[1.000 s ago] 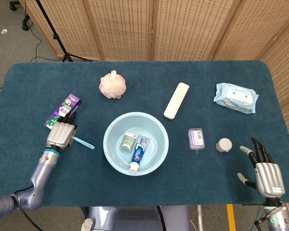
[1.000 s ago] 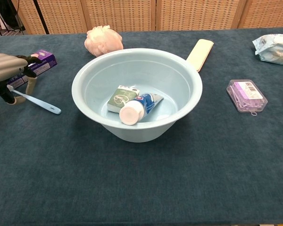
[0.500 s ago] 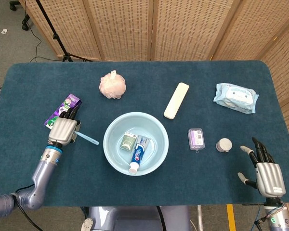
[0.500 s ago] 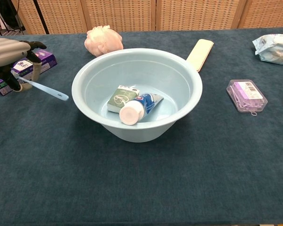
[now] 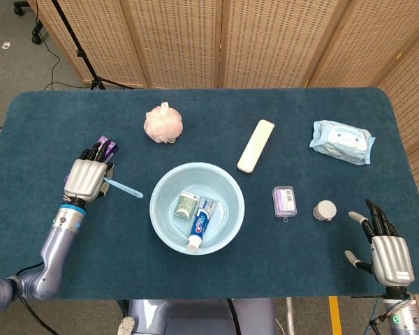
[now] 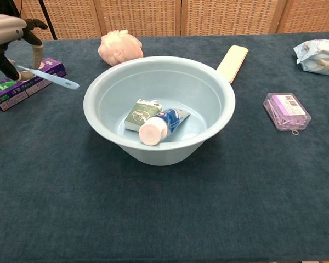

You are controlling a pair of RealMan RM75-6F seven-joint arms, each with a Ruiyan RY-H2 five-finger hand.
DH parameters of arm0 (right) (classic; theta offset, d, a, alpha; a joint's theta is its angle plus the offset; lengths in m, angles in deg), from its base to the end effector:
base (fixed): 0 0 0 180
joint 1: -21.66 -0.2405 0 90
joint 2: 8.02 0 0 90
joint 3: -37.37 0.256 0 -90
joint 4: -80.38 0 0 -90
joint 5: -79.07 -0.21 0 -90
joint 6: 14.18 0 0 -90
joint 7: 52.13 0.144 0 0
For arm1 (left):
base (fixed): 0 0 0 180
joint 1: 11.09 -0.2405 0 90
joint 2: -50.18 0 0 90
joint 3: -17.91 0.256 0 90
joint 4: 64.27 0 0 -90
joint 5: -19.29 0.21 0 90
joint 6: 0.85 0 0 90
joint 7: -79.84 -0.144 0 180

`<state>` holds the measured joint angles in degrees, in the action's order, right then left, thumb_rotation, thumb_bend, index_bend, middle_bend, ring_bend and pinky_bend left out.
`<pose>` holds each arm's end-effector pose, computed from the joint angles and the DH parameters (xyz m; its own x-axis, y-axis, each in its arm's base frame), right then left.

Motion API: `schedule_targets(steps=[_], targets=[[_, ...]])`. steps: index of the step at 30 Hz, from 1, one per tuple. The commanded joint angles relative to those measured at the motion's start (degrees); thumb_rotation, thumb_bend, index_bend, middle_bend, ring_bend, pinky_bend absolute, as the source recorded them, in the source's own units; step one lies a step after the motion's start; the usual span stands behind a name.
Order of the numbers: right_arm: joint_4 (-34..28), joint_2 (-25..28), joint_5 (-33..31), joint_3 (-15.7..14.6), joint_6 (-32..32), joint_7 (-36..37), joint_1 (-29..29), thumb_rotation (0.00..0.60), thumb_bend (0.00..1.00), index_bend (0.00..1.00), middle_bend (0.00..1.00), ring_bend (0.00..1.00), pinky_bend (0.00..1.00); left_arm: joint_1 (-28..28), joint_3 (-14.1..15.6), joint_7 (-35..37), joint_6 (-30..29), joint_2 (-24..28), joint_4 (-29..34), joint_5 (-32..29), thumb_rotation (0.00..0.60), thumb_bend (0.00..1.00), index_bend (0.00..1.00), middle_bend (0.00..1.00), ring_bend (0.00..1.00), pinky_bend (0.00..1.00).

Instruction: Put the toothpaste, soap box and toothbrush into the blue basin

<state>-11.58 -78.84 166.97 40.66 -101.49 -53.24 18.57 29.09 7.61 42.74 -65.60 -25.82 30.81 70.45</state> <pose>-0.2993 -0.1723 0.1273 0.3119 0.0266 0.9497 -0.9498 -0.0164 0.3124 -0.1830 0.3501 0.0689 0.6209 0.1306 0.7729 0.7824 -0.1637 -0.6009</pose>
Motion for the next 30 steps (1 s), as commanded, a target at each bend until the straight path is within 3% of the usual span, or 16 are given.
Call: schedule_targets(steps=[1,14,30], targets=[[-0.01,-0.01,0.04,-0.04,0.04,-0.03,-0.01,0.6,0.2,0.21,0.0,0.0,0.21,0.44,-0.78,-0.54,-0.59,1.27,1.33,-0.24,0.6,0.4,0.68,0.0,0.01,0.17],[-0.18,0.18,0.06,-0.01,-0.09,0.28,0.06,0.6,0.2,0.21,0.0,0.0,0.21,2.02,-2.56,-0.95,-2.49,0.89,4.93,-0.64,0.6,0.4,0.68,0.0,0.01,0.17],[-0.17,0.82,-0.53,0.18,0.36,2.02,0.01,0.6,0.2,0.21,0.0,0.0,0.21,9.18,-6.97,-7.08,-6.8,-8.38,9.19,-2.83,0.6,0.4,0.68,0.0,0.01,0.17]])
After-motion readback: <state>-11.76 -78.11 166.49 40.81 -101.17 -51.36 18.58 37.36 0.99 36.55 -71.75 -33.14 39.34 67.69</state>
